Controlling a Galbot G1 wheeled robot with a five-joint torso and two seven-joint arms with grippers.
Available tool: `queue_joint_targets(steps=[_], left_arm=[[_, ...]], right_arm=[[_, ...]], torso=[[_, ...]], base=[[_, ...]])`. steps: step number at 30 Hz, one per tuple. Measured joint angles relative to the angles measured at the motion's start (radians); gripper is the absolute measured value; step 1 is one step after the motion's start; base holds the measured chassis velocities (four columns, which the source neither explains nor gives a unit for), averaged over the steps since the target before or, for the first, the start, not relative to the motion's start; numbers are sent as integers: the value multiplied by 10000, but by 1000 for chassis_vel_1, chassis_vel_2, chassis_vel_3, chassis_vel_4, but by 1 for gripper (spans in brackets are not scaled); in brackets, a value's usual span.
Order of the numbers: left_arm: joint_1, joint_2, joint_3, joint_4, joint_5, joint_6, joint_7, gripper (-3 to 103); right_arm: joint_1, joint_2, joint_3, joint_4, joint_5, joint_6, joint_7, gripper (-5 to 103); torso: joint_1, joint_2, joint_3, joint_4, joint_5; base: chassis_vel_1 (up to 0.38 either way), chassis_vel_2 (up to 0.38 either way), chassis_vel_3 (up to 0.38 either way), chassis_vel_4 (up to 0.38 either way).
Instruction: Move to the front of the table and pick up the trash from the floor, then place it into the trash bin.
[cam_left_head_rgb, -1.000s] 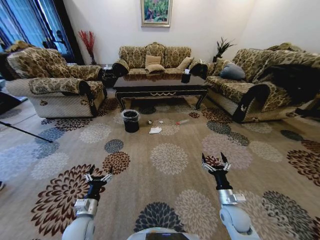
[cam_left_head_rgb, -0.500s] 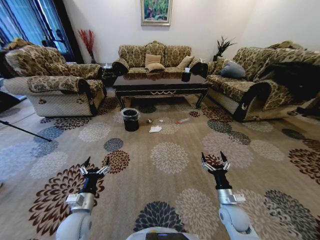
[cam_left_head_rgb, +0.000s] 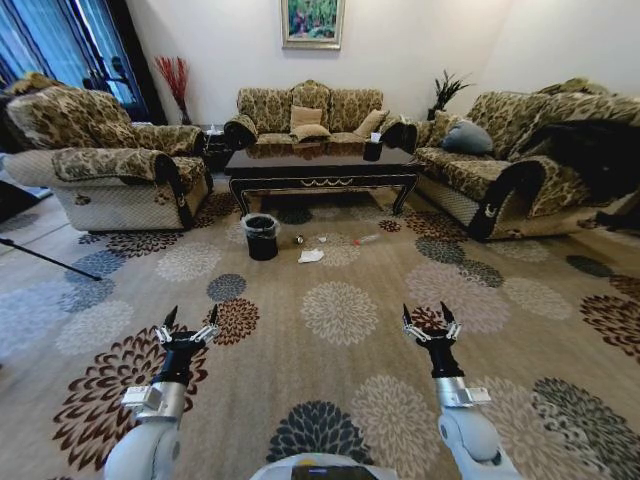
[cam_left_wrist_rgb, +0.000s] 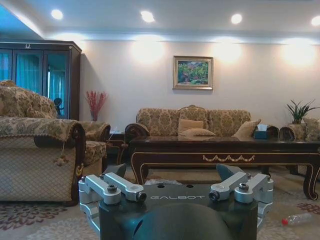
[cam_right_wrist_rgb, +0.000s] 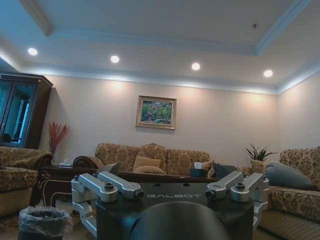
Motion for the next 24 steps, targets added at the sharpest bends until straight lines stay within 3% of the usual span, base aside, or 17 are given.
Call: queue_joint_targets(steps=[24], left_arm=[[-63,-55,-21,-94,-104,59,-141,100]], right_arm=[[127,-21,-51,-127,11,94,-64,100]], torso=[[-253,-964,-711,1,0]], base=[[0,0,0,0]])
